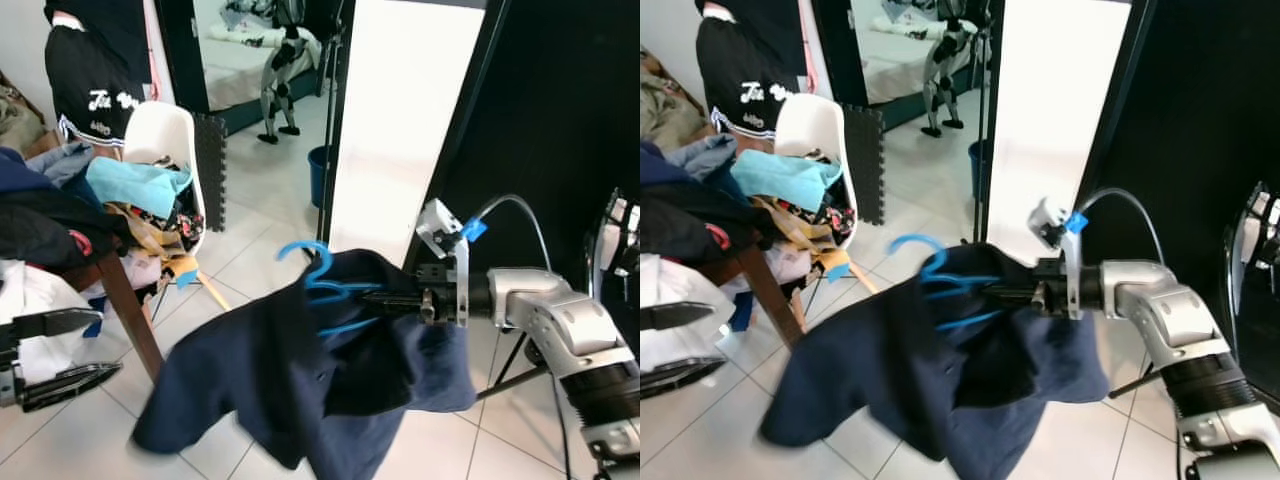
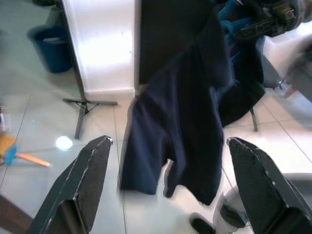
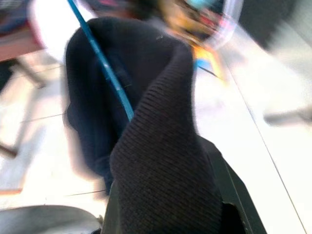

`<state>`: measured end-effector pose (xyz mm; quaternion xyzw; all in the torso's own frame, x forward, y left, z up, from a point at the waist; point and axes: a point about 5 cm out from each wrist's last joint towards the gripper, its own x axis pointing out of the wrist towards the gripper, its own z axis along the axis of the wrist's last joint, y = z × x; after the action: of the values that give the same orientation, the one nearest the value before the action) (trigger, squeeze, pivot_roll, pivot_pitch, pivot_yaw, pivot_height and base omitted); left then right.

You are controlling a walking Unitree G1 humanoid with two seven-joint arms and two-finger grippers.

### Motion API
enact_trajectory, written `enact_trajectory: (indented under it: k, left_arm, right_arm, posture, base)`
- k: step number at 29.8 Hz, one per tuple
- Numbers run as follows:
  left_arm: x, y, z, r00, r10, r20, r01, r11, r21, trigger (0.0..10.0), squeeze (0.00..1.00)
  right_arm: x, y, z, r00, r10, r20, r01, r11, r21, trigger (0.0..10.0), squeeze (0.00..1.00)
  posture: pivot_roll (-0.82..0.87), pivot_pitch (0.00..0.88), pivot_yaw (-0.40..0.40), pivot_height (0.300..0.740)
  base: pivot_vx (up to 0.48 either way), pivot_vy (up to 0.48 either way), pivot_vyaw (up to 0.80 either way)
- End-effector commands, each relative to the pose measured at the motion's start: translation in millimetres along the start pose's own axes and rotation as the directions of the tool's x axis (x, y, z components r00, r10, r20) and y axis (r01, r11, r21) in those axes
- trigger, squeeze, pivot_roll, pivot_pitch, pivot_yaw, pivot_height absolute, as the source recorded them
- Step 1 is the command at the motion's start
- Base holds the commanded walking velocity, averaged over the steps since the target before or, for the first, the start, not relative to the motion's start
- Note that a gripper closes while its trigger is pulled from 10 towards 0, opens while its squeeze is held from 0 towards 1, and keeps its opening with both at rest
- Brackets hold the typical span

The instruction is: Hang hanger

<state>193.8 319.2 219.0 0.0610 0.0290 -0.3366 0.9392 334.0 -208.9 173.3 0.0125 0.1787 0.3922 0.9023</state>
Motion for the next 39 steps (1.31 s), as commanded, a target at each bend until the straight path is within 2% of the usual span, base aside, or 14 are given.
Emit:
enact_trajectory:
  k: [1, 2, 3, 5, 7, 8, 10, 11, 12, 14, 15, 16, 28, 39]
  left_arm:
    - [-0.5, 3.1, 1.0, 0.998, 0.054, 0.028, -0.054, 0.998, 0.016, 10.0, 1.0]
    - [-0.5, 3.1, 1.0, 0.998, 0.054, 0.028, -0.054, 0.998, 0.016, 10.0, 1.0]
    - [5.8, 8.3, -4.8, 0.982, 0.172, 0.076, -0.171, 0.985, -0.012, 10.0, 0.0]
    - [5.8, 8.3, -4.8, 0.982, 0.172, 0.076, -0.171, 0.985, -0.012, 10.0, 0.0]
    - [19.8, 6.6, -24.1, 0.94, 0.328, 0.099, -0.318, 0.942, -0.104, 10.0, 0.0]
    - [35.5, -4.4, -51.0, 0.875, 0.478, 0.082, -0.45, 0.863, -0.231, 10.0, 0.0]
    - [35.5, -4.4, -51.0, 0.875, 0.478, 0.082, -0.45, 0.863, -0.231, 10.0, 0.0]
    - [50.9, -25.4, -75.0, 0.819, 0.574, 0.033, -0.532, 0.779, -0.332, 10.0, 0.0]
    - [50.9, -25.4, -75.0, 0.819, 0.574, 0.033, -0.532, 0.779, -0.332, 10.0, 0.0]
    - [62.7, -59.3, -90.3, 0.755, 0.655, -0.029, -0.612, 0.689, -0.389, 10.0, 0.0]
    - [62.7, -59.3, -90.3, 0.755, 0.655, -0.029, -0.612, 0.689, -0.389, 10.0, 0.0]
    - [58.7, -62.0, -91.4, 0.719, 0.695, -0.028, -0.645, 0.651, -0.401, 10.0, 0.0]
    - [70.7, -52.1, -87.8, 0.706, 0.708, 0.017, -0.625, 0.634, -0.456, 10.0, 0.0]
    - [87.7, -41.1, -77.2, 0.72, 0.692, 0.051, -0.59, 0.649, -0.481, 10.0, 0.0]
  right_arm:
    - [-3.6, -7.8, 8.1, 0.996, -0.076, 0.051, 0.076, 0.997, 0.0, 0.0, 0.0]
    - [-3.6, -7.8, 8.1, 0.996, -0.076, 0.051, 0.076, 0.997, 0.0, 0.0, 0.0]
    - [-2.7, -18.4, 2.0, 0.976, -0.203, 0.074, 0.197, 0.977, 0.082, 3.3, 0.0]
    - [-2.7, -18.4, 2.0, 0.976, -0.203, 0.074, 0.197, 0.977, 0.082, 3.3, 0.0]
    - [1.3, -23.2, -12.5, 0.937, -0.332, 0.107, 0.306, 0.93, 0.204, 3.8, 0.0]
    - [6.1, -20.8, -28.9, 0.894, -0.424, 0.146, 0.355, 0.868, 0.347, 7.7, 0.0]
    - [6.1, -20.8, -28.9, 0.894, -0.424, 0.146, 0.355, 0.868, 0.347, 7.7, 0.0]
    - [9.4, -13.8, -44.2, 0.86, -0.482, 0.169, 0.369, 0.816, 0.446, 7.0, 0.0]
    - [9.4, -13.8, -44.2, 0.86, -0.482, 0.169, 0.369, 0.816, 0.446, 7.0, 0.0]
    - [8.8, -3.0, -59.0, 0.828, -0.516, 0.219, 0.358, 0.787, 0.502, 8.3, 0.0]
    - [8.8, -3.0, -59.0, 0.828, -0.516, 0.219, 0.358, 0.787, 0.502, 8.3, 0.0]
    - [4.6, -9.5, -59.8, 0.791, -0.559, 0.247, 0.368, 0.758, 0.538, 10.0, 0.0]
    - [4.2, -19.5, -49.7, 0.68, -0.67, 0.297, 0.422, 0.69, 0.588, 10.0, 0.0]
    - [10.5, -18.9, -36.8, 0.637, -0.682, 0.358, 0.429, 0.7, 0.57, 10.0, 0.0]
  posture:
    - [-0.03, 0.025, -0.052, 0.74]
    - [-0.03, 0.025, -0.052, 0.74]
    - [-0.03, 0.027, -0.053, 0.74]
    - [-0.03, 0.027, -0.053, 0.74]
    - [-0.04, 0.027, -0.051, 0.74]
    - [-0.03, 0.027, -0.052, 0.74]
    - [-0.03, 0.027, -0.052, 0.74]
    - [-0.04, 0.036, -0.046, 0.74]
    - [-0.04, 0.036, -0.046, 0.74]
    - [-0.02, 0.054, -0.052, 0.74]
    - [-0.02, 0.054, -0.052, 0.74]
    - [-0.02, 0.059, -0.053, 0.74]
    - [-0.03, 0.052, -0.032, 0.74]
    - [-0.06, 0.026, -0.003, 0.74]
  base:
    - [0.0, 0.0, 0.0]
    - [0.0, 0.0, 0.0]
    - [0.0, 0.0, 0.0]
    - [0.0, 0.0, 0.0]
    - [0.0, 0.0, -0.71]
    - [0.0, 0.0, -0.74]
    - [0.0, 0.0, -0.74]
    - [0.0, 0.0, -0.77]
    - [0.0, 0.0, -0.77]
    - [0.0, 0.0, -0.79]
    - [0.0, 0.0, -0.79]
    - [0.0, 0.0, -0.8]
    - [0.0, 0.0, -0.8]
    - [0.0, 0.0, -0.8]
